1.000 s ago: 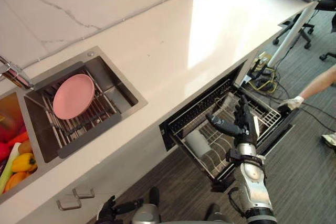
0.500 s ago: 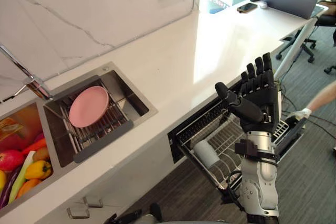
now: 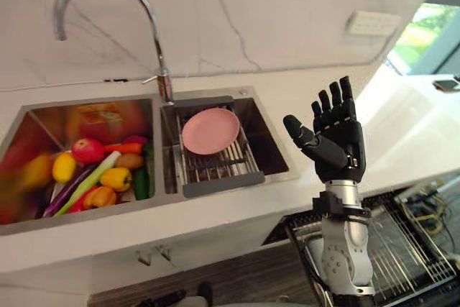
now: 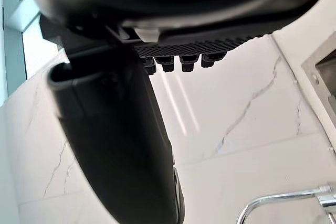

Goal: Walk over to the sink, pick up the cup, carry it to the dishwasher, place the cup inside the dishwasher, then close the dishwasher door

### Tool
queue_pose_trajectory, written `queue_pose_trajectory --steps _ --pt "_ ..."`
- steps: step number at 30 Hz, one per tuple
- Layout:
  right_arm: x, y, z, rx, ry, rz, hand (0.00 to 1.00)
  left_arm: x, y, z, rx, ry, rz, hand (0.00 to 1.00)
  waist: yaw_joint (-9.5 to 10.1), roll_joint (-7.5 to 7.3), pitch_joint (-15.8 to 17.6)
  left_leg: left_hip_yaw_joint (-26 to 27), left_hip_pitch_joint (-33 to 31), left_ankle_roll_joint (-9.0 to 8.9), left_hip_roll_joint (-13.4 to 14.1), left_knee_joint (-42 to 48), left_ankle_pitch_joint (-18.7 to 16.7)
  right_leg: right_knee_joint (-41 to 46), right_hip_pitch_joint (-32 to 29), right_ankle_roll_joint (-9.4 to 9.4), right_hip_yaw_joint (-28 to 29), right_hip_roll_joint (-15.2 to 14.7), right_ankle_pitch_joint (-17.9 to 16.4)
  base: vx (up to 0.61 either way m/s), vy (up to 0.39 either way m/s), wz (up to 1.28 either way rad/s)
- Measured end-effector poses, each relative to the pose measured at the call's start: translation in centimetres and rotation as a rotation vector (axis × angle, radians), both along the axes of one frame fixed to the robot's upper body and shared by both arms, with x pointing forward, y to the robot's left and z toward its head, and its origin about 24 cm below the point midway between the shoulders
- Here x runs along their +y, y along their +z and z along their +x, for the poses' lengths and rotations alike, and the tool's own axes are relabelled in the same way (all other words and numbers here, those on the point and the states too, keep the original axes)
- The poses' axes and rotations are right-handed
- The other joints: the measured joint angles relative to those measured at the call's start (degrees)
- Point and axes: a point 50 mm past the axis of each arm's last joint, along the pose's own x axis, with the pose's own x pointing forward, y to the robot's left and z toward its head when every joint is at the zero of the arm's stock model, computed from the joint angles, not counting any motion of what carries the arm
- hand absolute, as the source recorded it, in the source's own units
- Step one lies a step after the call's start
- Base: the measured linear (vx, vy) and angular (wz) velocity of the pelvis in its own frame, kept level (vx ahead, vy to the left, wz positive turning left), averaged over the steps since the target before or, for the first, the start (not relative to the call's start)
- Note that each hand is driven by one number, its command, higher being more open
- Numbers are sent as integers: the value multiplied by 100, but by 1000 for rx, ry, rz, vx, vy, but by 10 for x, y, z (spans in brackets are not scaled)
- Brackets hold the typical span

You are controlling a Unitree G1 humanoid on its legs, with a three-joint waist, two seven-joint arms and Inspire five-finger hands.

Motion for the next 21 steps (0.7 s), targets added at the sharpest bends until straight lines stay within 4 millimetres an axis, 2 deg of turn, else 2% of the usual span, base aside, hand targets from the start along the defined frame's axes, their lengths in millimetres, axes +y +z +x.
queue_pose_trajectory --steps 1,2,3,4,7,9,10,18,21 --pt "-1 0 0 1 0 13 100 4 1 -2 6 -7 10 100 7 -109 -64 8 1 -31 -129 -10 -81 -365 17 71 17 -101 335 160 -125 34" --pt "-2 -1 0 7 -5 9 100 2 0 -3 13 -8 7 100 8 -108 -98 9 26 -46 -109 -10 -105 -417 79 138 -13 -94 319 131 -116 24" --pt "-6 -3 0 19 -19 12 100 1 -1 -6 22 0 2 100 -1 -4 -119 373 55 -119 59 -10 -148 -651 225 124 -99 5 357 143 -134 14" --pt "-12 -4 0 29 -43 20 100 0 -1 -6 21 0 -2 100 -1 57 -117 487 92 -192 146 -10 -131 -753 321 100 -135 74 395 143 -108 8" --pt "-22 -13 1 65 -71 89 100 -1 -2 -7 20 -4 1 100 -11 82 -118 573 228 -302 237 -9 -142 -923 561 86 -174 196 444 144 -90 3" --pt "-23 -18 2 85 -77 75 100 -2 -2 -8 25 -19 5 100 -48 93 -110 606 272 -340 261 -10 -169 -1076 665 89 -176 240 481 74 -26 -2" --pt "-4 -36 3 147 177 -24 100 -13 -3 -9 9 -26 -33 100 -237 344 21 806 385 -322 258 -23 -236 -1815 1123 143 -221 362 750 34 -9 -1" --pt "-2 -41 5 171 193 -35 100 -13 -3 -8 -1 -5 -45 100 -219 349 18 749 317 -319 257 -20 -220 -1816 1094 144 -318 338 750 0 0 4" --pt "0 -44 6 200 190 -44 100 -15 -3 -6 -32 53 -86 100 -76 366 14 690 172 -325 267 -16 -190 -1816 981 145 -397 338 749 0 -9 14"
